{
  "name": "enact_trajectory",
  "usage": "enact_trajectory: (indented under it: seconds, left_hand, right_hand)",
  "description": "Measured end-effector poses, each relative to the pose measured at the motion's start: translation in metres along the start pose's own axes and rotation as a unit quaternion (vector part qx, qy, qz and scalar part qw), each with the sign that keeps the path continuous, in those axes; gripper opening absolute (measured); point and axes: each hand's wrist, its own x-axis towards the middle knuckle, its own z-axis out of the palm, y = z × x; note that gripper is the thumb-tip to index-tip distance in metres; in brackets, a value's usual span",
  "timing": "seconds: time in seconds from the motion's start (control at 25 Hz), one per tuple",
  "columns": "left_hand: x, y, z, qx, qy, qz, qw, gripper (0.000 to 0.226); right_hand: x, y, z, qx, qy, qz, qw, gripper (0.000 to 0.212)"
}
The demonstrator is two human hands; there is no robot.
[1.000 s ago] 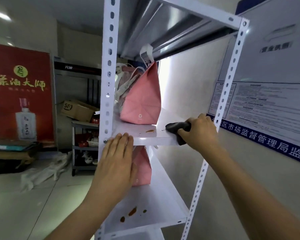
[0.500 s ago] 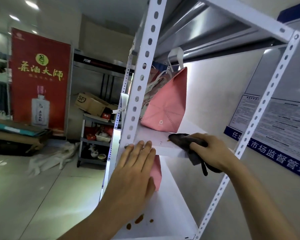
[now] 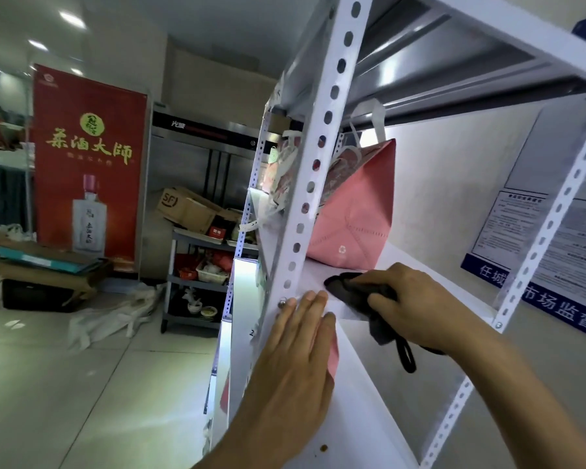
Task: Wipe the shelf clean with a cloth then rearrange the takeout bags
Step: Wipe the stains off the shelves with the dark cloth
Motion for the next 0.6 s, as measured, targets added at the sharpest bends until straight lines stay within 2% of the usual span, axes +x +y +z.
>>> enact_trajectory:
  seconds: [0.16, 0.36, 0.6]
  left_hand:
    - [0.003, -0.002, -0.008, -0.008, -0.018, -0.005, 1.0, 0.063]
    - [-0.001, 0.001, -0.011, -0.001, -0.023, -0.01, 1.0, 0.062]
    - [0.002, 0.0, -0.01, -0.009, -0.02, -0.02, 1.0, 0.06]
  right_hand:
    - [0.013, -0.015, 0.003, 0.003, -0.005, 0.028, 1.0, 0.043]
    - [-0.02, -0.024, 0.001, 0.023, 0.001, 0.038, 0.999, 0.045]
    - [0.003, -0.036, 0.01, -0.041, 0.026, 0.052, 0.997, 0.041]
